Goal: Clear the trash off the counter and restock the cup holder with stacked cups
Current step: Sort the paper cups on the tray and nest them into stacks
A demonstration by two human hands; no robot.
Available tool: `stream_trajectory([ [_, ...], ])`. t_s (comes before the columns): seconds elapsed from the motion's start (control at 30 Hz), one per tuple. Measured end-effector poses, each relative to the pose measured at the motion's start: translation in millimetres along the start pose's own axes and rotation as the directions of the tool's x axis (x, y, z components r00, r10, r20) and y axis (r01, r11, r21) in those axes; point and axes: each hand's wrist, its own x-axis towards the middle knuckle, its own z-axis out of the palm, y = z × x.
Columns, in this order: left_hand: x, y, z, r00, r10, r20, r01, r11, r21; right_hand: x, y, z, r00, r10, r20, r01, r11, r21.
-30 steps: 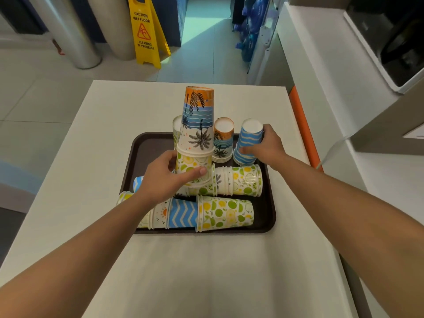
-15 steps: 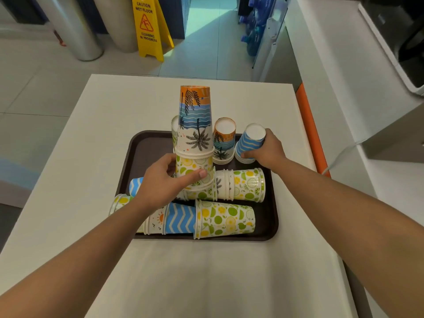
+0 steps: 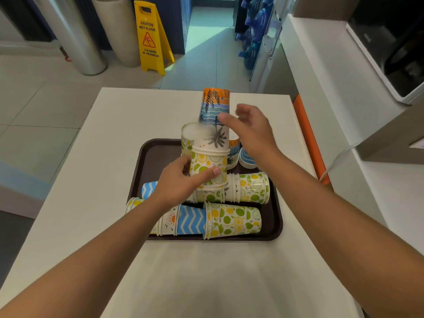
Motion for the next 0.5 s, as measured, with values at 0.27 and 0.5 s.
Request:
stream_trajectory([
  [0.27,-14,-8,-4,0.999,-0.014,0.052,0.013,1.0,0.006,-17,0,31,0.99,0.097,0.101,-0.091,0.994,-0.058],
  [0.5,-15,-8,-7,0.999,-0.005,0.033,0.004,1.0,0.014,-15,-1,37,0.984,0.14,0.111,-0.138,0.99,-0.028],
])
